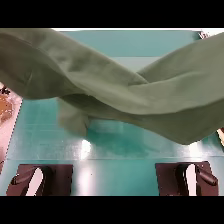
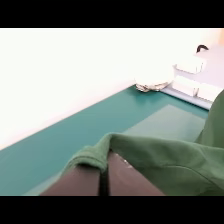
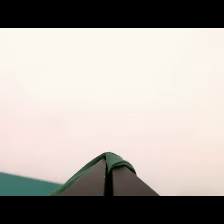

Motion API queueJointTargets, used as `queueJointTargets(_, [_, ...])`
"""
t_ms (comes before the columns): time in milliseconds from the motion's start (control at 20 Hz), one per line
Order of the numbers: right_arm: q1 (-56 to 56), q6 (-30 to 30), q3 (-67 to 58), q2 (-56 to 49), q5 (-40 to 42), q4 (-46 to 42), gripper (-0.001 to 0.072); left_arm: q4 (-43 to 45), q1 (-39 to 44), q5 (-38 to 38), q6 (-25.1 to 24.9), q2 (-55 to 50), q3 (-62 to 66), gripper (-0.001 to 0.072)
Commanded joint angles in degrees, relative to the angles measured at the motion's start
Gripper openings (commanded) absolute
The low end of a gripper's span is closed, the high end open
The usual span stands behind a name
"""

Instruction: Fold the shirts.

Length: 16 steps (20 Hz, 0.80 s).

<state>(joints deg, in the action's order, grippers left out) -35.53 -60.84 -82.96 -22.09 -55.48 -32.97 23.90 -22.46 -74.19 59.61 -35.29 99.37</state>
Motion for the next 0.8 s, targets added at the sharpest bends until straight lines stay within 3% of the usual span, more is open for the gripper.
queueJointTargets(0, [-0.15, 1.18, -2.75, 0.33, 3.54, -0.11, 0.0023, 0.33, -0.02, 0.5, -0.11, 0.11, 2.75, 0.0031])
queueJointTargets(200, [-0.15, 3.41, -2.69, 0.31, 5.6, -0.2, 0.0023, 1.79, -0.02, 2.38, -0.17, 0.13, 2.78, 0.0031])
queueJointTargets(500, [-0.15, 3.5, 4.44, 0.37, 5.68, -0.17, 0.0023, 17.57, -0.02, 0.57, 0.39, 0.09, 2.69, 0.0031])
queueJointTargets(750, [-0.13, 3.5, 16.09, 0.37, 5.9, -0.04, 0.0024, 17.9, -0.02, -0.37, 0.35, -0.17, -6.4, 0.0031])
